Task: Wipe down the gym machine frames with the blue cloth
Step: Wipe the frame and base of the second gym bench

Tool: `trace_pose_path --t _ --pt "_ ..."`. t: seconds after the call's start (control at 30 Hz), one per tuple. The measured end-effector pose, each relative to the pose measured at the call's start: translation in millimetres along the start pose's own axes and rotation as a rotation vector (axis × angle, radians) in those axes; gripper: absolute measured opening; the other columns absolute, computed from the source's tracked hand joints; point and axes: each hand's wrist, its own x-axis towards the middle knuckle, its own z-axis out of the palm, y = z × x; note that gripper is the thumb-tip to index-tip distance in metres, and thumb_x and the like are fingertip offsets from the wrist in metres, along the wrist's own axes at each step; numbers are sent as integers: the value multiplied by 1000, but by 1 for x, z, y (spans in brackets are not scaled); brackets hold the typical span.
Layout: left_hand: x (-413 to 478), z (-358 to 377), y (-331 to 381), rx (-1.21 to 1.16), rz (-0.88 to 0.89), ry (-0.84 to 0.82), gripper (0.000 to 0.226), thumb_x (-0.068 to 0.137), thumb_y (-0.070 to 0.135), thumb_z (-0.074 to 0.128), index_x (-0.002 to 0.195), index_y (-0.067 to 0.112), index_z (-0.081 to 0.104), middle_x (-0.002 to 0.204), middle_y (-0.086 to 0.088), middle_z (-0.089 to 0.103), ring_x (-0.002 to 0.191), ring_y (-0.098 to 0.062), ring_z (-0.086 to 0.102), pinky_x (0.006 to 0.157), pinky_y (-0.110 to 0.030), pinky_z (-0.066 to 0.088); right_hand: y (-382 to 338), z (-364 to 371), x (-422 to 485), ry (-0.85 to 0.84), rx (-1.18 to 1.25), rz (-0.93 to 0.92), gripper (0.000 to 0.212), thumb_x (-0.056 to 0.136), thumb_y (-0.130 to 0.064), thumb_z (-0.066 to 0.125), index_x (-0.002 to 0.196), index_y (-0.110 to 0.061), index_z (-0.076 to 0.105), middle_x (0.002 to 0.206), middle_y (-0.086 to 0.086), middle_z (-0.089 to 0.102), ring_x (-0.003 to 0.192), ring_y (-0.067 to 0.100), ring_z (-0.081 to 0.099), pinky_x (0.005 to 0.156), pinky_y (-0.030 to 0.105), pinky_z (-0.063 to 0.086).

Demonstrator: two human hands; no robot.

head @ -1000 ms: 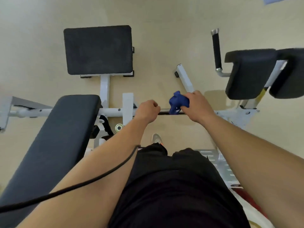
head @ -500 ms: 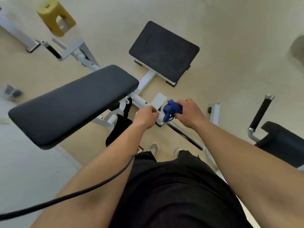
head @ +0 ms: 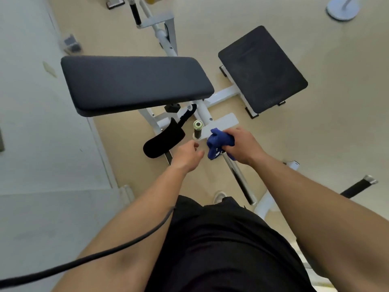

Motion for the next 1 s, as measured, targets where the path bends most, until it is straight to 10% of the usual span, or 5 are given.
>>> trace_pose_path --t 1.0 --pt "135 41 -290 -617 -345 212 49 81 35 78 126 31 59 113 18 59 102 -14 57 82 -31 45 -58 316 232 -662 -187 -345 42 86 -11 69 126 -22 62 106 1 62 93 19 56 78 29 41"
